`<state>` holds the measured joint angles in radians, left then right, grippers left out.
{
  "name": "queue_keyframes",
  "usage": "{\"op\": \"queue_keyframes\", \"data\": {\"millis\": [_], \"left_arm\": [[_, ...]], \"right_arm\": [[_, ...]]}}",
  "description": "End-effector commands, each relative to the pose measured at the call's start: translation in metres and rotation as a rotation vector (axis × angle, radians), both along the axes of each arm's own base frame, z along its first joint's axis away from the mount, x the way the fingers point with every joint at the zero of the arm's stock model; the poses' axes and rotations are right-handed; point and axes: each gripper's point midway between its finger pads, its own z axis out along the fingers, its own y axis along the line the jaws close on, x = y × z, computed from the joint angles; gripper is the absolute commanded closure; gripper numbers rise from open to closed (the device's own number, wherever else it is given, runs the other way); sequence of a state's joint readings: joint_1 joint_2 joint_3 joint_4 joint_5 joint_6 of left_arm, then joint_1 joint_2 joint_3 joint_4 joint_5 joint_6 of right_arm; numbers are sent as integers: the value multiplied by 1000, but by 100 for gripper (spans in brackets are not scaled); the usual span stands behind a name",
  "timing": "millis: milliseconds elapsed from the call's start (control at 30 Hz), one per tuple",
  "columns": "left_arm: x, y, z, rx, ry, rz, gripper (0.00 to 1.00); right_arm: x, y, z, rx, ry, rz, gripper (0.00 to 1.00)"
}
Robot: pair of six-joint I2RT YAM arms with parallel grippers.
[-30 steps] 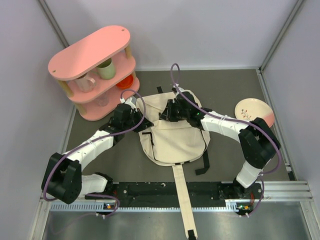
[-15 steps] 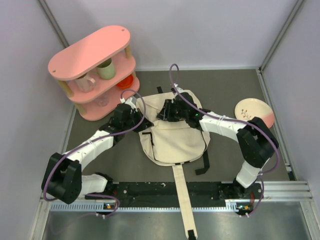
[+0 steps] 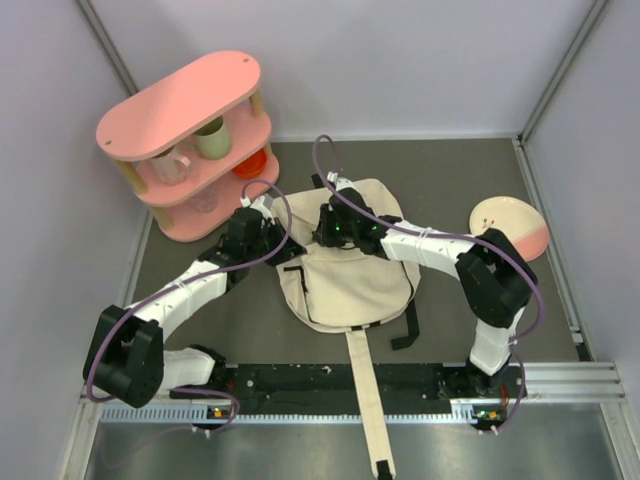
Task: Pack the student bag
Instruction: Zip the student bag at the center of the board.
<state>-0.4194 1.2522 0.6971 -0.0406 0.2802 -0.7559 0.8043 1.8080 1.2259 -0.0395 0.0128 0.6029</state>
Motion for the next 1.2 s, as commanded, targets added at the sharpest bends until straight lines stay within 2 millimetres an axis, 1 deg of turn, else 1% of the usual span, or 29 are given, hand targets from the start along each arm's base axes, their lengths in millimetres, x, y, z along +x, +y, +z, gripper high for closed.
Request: {"op": "queue_keyframes", "data": {"millis": [0,133,167,233,267,300,400,467,533,733,833,1000,1167], "left_arm": [[1,-16,35,-83,-89,-76,100],[1,-15,32,-76,-83,-69,100],[1,-14,31,-73,-80,-66,100],[0,-13,28,-64,-75,-61,100],[1,-11,27,-55,-78,-54,100],[-2,-9,20,-40,-49,-50,100],[-4,-7,14,-31,-36,-47,100],[-5,-7,12,-32,-32,-49,100],[-6,-7,10,-31,-25,-48,100],[-7,-5,13,-28,-36,-43,100],[-8,-4,14,-26,-40,-40,100],[-10,0,11,-11,-37,-33,100],[-14,4,5,4,-27,-27,100]], "right_arm": [[1,5,-11,-43,8,7,99],[1,4,4,-18,-19,3,100],[2,2,16,-2,-42,-5,100],[3,-6,25,1,-70,-39,100],[4,-9,40,22,-98,-50,100],[4,-13,42,20,-110,-66,100],[0,-21,60,54,-147,-78,100],[0,-22,67,77,-165,-89,100],[-2,-26,68,83,-167,-100,100],[-5,-33,65,100,-160,-136,100],[-3,-41,63,85,-168,-172,100],[4,-65,61,32,-202,-267,100],[9,-88,68,44,-213,-331,100]]}}
